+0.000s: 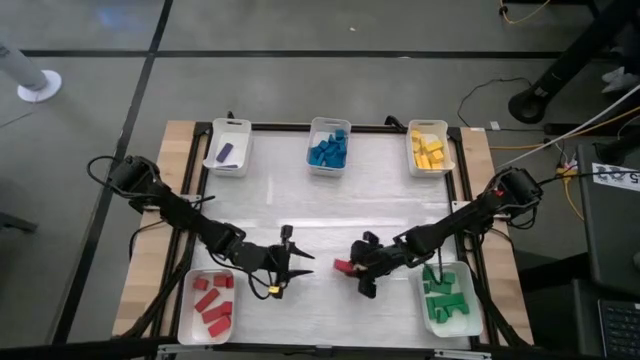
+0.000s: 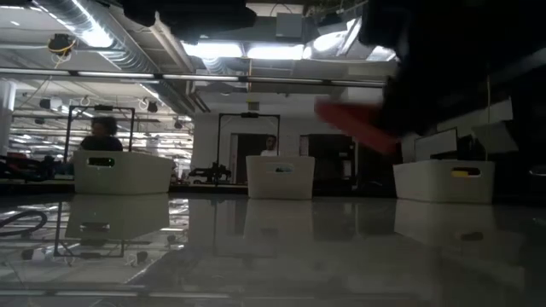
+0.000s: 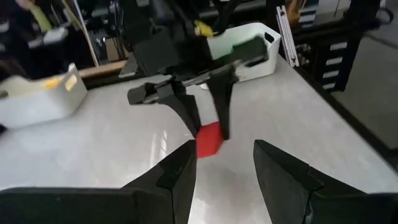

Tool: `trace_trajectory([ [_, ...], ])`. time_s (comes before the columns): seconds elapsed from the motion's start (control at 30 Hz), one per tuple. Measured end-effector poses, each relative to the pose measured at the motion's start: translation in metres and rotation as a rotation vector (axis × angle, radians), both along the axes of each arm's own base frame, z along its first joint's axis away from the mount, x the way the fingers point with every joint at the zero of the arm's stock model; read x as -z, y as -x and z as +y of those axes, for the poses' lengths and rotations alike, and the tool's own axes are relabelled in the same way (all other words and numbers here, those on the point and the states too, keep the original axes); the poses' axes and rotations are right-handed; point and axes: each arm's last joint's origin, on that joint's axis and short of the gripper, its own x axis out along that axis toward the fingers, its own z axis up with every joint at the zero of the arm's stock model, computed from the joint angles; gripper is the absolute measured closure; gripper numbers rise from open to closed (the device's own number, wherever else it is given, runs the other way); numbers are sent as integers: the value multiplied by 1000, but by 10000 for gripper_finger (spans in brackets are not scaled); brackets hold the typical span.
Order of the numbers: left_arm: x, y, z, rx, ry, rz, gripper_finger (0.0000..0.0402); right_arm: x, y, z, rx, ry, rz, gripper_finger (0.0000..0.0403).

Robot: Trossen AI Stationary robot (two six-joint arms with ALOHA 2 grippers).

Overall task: Sort blocks
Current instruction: Put the red block into the bottom left white bin

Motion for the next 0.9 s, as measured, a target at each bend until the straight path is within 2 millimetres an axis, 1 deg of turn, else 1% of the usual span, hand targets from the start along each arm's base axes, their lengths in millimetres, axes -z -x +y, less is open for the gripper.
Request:
trace_trajectory([
  [0.2,-1,0,0,66,-217,-11,254,-14,-11,6,-71,-40,-183,265],
  [0.27,-1,0,0,77,-250,-11,254,-17,-13,8,-93,-53,-220,262],
  [0.43,-1,0,0,81,-266,-12,254,-20,-14,9,-106,-72,-245,265],
  [0.53,-2,-5,-3,99,-271,-16,254,-20,-15,7,-99,-74,-246,265],
  [0.7,6,-17,-11,176,-378,3,254,-26,-23,-1,-83,-110,-310,264],
  [0.77,9,-21,-13,187,-429,9,254,-26,-25,-4,-98,-133,-311,264],
  [0.9,9,-27,-15,199,-508,5,254,-29,-27,-7,-113,-162,-330,263],
])
